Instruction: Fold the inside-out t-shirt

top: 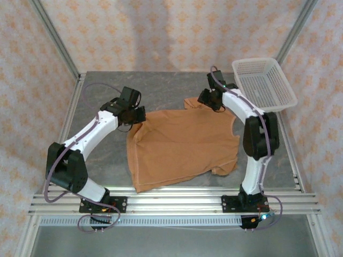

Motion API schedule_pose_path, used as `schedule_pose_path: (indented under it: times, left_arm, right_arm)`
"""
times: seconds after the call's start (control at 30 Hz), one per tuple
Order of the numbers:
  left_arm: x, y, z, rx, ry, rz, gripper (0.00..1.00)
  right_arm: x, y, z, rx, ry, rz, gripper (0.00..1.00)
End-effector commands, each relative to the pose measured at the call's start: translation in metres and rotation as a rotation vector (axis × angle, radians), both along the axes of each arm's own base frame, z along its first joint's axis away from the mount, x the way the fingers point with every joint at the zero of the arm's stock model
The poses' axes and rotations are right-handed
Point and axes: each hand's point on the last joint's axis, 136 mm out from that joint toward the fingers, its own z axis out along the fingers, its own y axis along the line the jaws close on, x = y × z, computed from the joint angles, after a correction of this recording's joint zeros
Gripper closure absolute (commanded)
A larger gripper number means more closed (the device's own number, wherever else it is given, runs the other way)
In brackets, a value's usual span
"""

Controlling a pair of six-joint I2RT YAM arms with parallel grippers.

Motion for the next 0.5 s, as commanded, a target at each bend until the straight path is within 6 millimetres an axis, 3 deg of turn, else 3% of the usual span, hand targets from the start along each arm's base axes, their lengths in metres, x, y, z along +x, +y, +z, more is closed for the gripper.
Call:
schedule_pose_path:
  times: [0.0,0.33,0.43,0.47]
  left_arm:
    - [-0.005,0.004,0.002,-0.018,-0.021,0.031,1.0]
    - [-0.023,0.002,-0.016,-0.051,0.011,0.038,1.0]
    - [-0.026,0.005,-0.02,-0.039,0.025,0.042,1.0]
    - [-0.027,0.006,-0.021,-0.034,0.028,0.044,1.0]
  right_arm:
    - [0.015,0.006,-0.01,-0.105,0.01,0.063,0.48]
    - [0.058,0.024,-0.086,-0.184,0.132,0.1,0.49]
    - [0.064,0.03,-0.096,-0.163,0.146,0.097,0.55]
    - [0.066,0.031,-0.096,-0.16,0.142,0.092,0.62]
